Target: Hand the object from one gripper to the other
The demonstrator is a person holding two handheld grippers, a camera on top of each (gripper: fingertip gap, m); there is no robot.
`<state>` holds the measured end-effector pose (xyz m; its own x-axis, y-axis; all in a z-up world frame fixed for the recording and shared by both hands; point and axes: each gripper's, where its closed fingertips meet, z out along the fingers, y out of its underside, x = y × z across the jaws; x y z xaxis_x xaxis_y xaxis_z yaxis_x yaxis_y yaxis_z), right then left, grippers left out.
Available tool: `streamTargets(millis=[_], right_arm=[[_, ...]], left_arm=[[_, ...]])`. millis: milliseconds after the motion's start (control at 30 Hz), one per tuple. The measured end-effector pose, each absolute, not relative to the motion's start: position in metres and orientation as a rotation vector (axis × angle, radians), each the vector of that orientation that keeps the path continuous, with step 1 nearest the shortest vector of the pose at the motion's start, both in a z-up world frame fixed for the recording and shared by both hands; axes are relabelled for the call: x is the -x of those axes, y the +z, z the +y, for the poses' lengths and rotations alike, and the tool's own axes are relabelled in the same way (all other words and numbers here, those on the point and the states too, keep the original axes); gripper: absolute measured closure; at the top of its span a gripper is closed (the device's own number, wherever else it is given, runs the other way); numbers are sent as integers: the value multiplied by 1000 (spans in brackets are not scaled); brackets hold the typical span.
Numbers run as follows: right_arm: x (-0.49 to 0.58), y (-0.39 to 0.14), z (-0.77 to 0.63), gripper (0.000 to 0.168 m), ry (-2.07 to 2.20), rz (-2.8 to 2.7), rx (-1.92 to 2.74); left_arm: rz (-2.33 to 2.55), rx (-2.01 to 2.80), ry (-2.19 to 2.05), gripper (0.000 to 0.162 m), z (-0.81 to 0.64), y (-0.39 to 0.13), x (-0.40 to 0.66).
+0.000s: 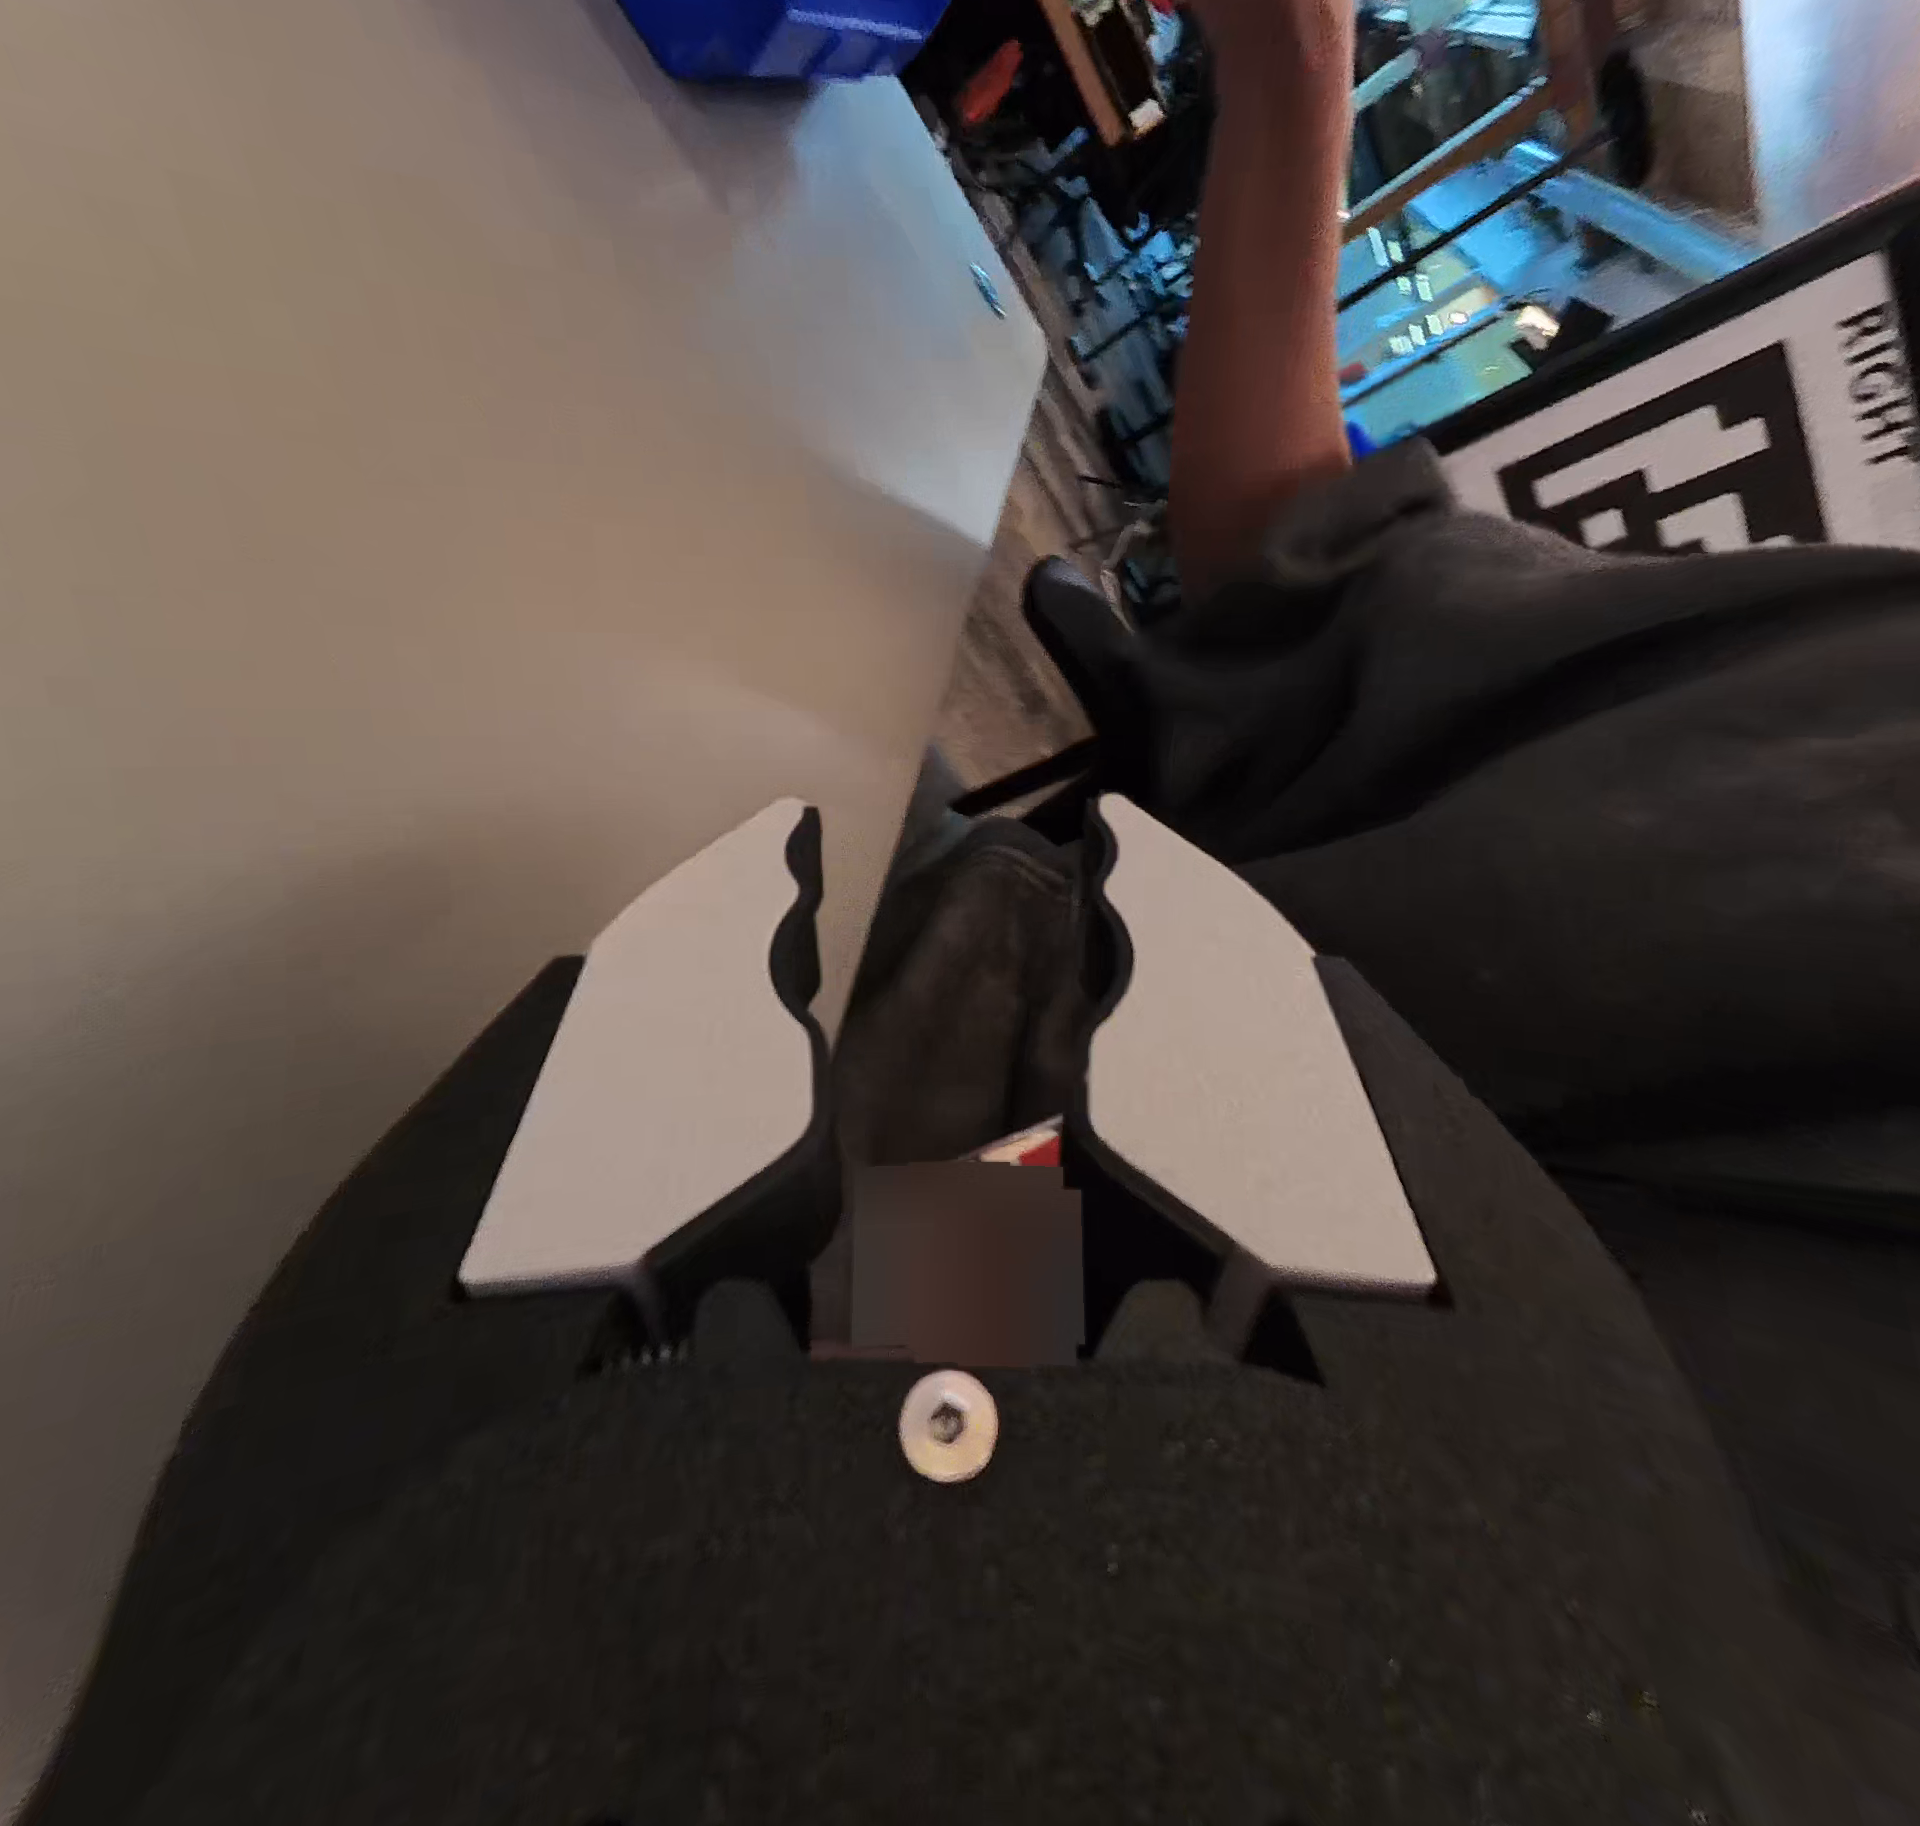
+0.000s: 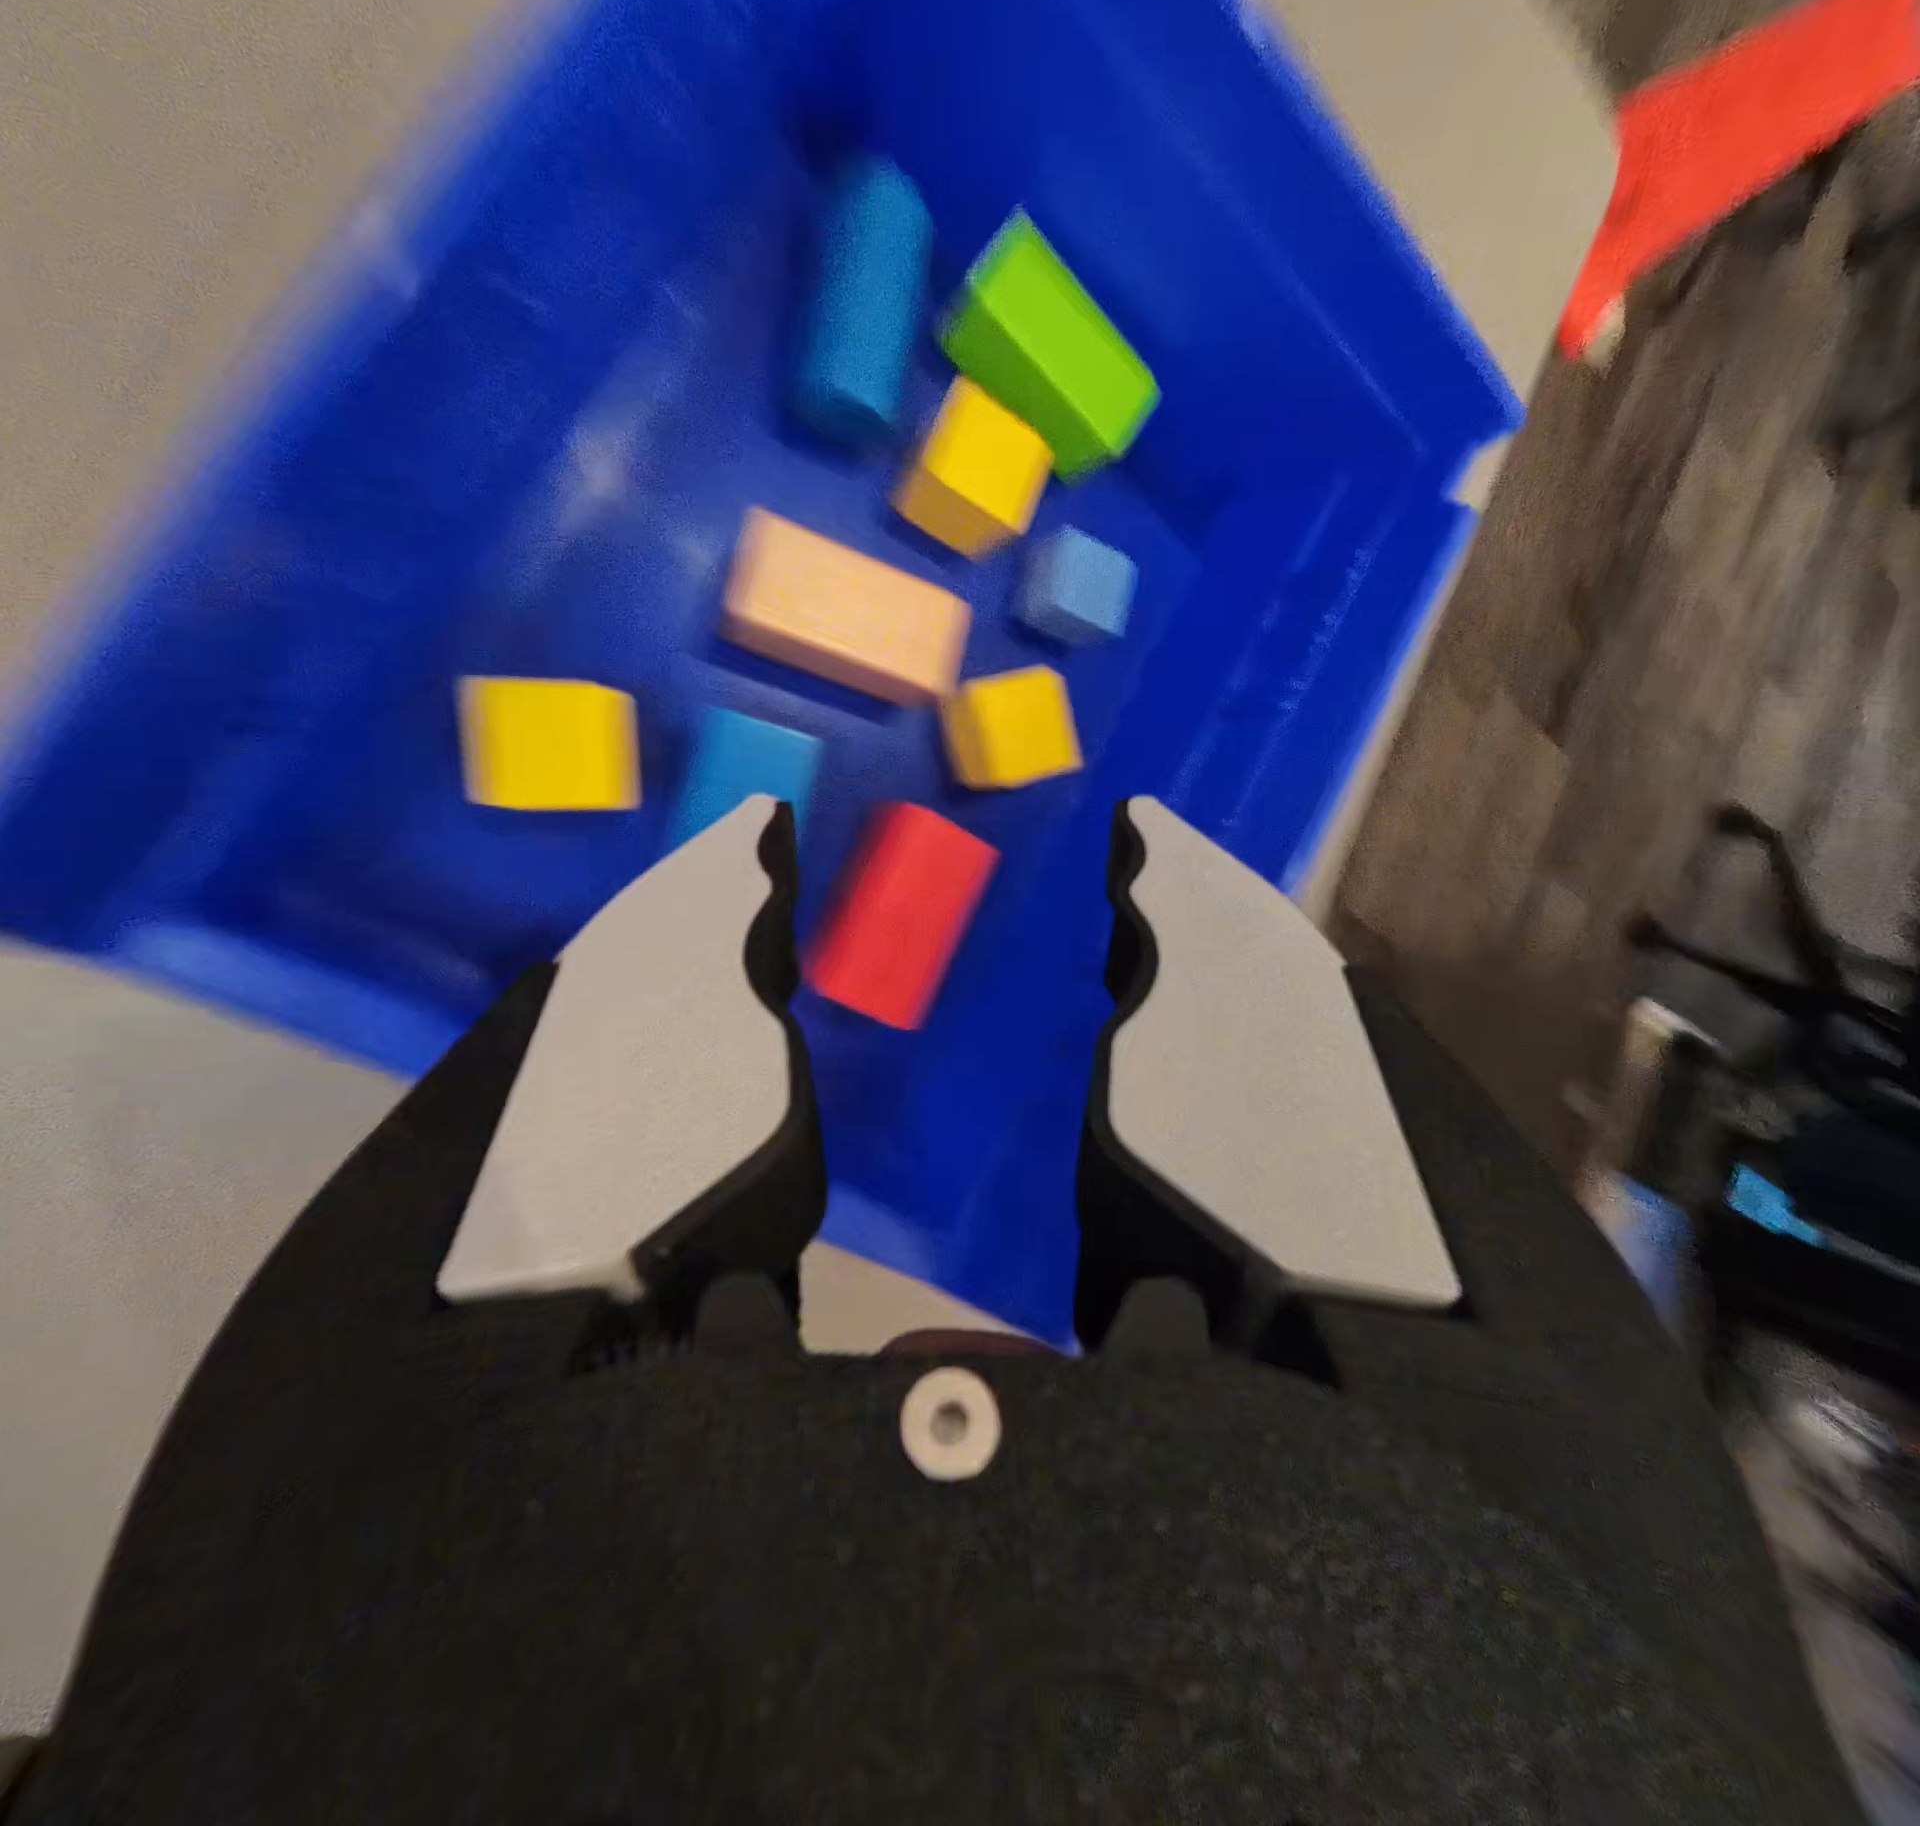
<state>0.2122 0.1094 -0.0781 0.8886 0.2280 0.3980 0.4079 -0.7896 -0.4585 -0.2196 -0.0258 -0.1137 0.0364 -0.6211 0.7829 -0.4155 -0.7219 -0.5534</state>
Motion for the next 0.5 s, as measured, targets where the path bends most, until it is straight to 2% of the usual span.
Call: streamTargets(millis=[33, 67, 100, 133, 167, 300, 433, 500], right_arm=[[-185, -72, 97, 108, -314, -395, 2383], [-159, -67, 84, 96, -203, -300, 2259], [-135, -65, 66, 95, -105, -179, 2147], [-107, -69, 46, 109, 8, -97, 2050], [-76, -76, 27, 113, 110, -74, 1963], [-8, -119, -22, 106, 238, -105, 1984], [-13, -118, -28, 106, 318, -61, 1943], [-14, -115, -26, 105, 419, -11, 1913]], left_arm=[[1063, 2121, -1727, 115, -20, -112, 221], [1041, 2116, -1696, 115, -13, -110, 224], [1017, 2121, -1654, 115, -5, -109, 227], [999, 2129, -1602, 115, 4, -107, 233], [981, 2138, -1540, 115, 16, -103, 239], [871, 2219, -1095, 111, 92, -80, 279], [802, 2364, -596, 101, 189, -58, 318], [722, 2385, -406, 102, 247, -48, 329]])
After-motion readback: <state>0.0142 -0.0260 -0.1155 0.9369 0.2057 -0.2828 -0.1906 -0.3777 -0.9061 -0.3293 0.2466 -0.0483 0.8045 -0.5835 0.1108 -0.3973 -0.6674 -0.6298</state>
